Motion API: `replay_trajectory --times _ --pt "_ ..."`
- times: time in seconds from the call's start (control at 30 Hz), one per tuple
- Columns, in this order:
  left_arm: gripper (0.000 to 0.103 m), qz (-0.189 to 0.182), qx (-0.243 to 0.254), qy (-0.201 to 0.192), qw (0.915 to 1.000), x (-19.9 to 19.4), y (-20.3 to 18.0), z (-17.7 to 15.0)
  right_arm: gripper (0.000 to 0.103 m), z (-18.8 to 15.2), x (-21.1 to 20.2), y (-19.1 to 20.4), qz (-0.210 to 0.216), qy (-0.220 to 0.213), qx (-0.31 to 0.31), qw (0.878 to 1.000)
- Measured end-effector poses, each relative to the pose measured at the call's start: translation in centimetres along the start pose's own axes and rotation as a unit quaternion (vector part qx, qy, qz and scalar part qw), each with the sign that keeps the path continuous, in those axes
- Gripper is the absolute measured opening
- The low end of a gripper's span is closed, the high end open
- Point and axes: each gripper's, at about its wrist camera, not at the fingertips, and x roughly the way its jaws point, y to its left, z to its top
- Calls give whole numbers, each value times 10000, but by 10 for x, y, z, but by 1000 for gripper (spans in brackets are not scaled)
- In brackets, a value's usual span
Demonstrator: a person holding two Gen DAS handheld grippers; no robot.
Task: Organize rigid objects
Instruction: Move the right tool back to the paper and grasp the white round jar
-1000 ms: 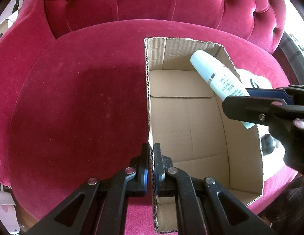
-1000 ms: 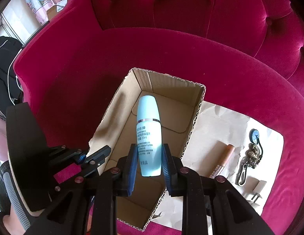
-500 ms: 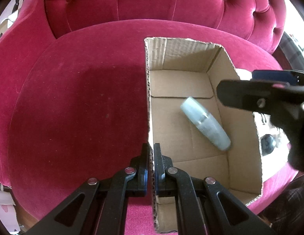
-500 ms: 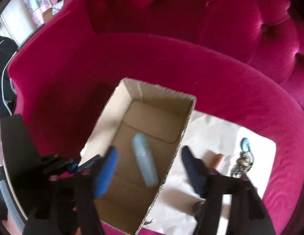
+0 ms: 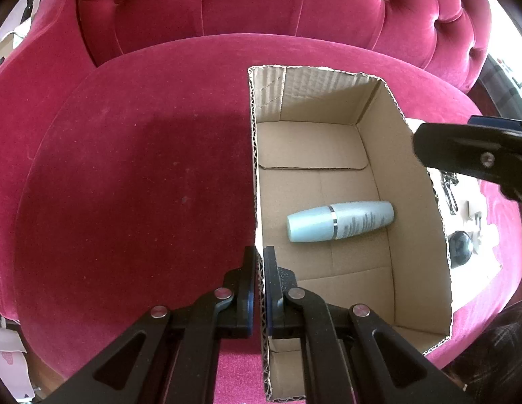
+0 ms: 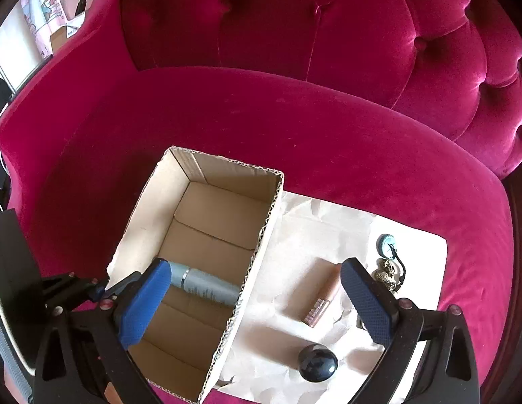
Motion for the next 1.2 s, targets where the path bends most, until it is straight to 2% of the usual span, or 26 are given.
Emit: replay_trajectory --times 0.27,0.8,1.2 --pt "4 3 -3 -3 10000 0 0 1 103 -8 -16 -21 -20 -35 176 9998" --pt "4 -3 0 -18 10000 -1 0 -1 103 -39 -40 -96 -554 23 838 9949" --pt "4 -2 5 -11 10000 -1 0 0 103 -74 -33 -130 -776 277 1298 9881"
